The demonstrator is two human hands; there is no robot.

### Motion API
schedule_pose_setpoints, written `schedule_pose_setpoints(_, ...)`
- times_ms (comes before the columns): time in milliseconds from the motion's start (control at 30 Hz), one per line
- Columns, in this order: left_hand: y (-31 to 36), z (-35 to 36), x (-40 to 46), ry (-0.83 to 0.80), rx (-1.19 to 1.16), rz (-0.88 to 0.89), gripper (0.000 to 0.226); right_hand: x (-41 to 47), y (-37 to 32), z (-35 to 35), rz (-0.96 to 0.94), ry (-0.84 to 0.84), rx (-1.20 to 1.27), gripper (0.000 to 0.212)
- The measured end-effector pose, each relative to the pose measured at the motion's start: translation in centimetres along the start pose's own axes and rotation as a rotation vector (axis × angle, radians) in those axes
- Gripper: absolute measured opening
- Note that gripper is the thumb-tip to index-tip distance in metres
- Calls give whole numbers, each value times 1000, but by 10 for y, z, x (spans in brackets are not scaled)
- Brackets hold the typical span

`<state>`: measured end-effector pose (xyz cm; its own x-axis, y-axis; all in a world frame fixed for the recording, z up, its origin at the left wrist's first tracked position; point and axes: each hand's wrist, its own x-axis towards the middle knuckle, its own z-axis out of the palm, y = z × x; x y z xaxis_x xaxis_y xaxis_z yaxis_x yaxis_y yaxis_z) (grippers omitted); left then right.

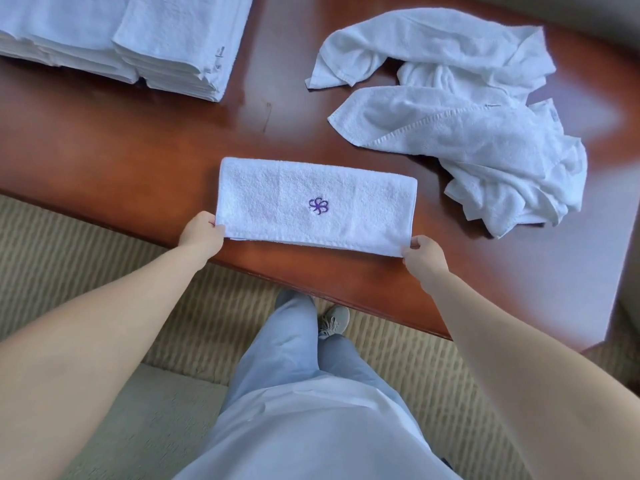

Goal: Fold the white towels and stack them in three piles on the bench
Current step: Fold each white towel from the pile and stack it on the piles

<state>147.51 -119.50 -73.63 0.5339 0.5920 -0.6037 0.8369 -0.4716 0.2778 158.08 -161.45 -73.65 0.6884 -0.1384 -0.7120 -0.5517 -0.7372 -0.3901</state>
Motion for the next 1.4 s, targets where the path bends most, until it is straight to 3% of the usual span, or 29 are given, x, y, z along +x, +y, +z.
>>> schedule_pose_setpoints(133, 9, 3, -6, 68, 13, -21, 14, -2, -8, 2, 47, 50, -31, 21)
schedule_pose_setpoints(233, 29, 1, -17, 157, 57, 61, 35, -15, -24, 3, 46, 159, -13, 40)
schedule_pose_setpoints(300, 49, 4, -27, 144, 90, 219, 45, -22, -38, 12, -115, 225, -94, 49)
schedule_pose_setpoints(467, 99, 38, -24, 45, 293, 628, 58, -21, -84, 62, -565, 157, -292, 51)
schedule_pose_setpoints(600, 115, 78, 9, 86, 448, 761, 61, 5, -103, 108, -696, 175, -356, 54)
schedule_pose_setpoints(800, 87, 112, 44, 280, 522, 911, 57, 42, -79, 137, -848, 430, -549, 54)
schedule_pose_setpoints(1000, 72, 89, 50, 280, 570, 911, 59, 46, -70, 115, -894, 409, -543, 53)
schedule_pose_setpoints(1267, 35, 70, 64, 317, 617, 822, 65, 72, -29, 77, -673, 477, -678, 63)
schedule_pose_setpoints(1400, 55, 54, 48, 141, 749, 617, 65, 59, -42, 62, -601, 294, -670, 64)
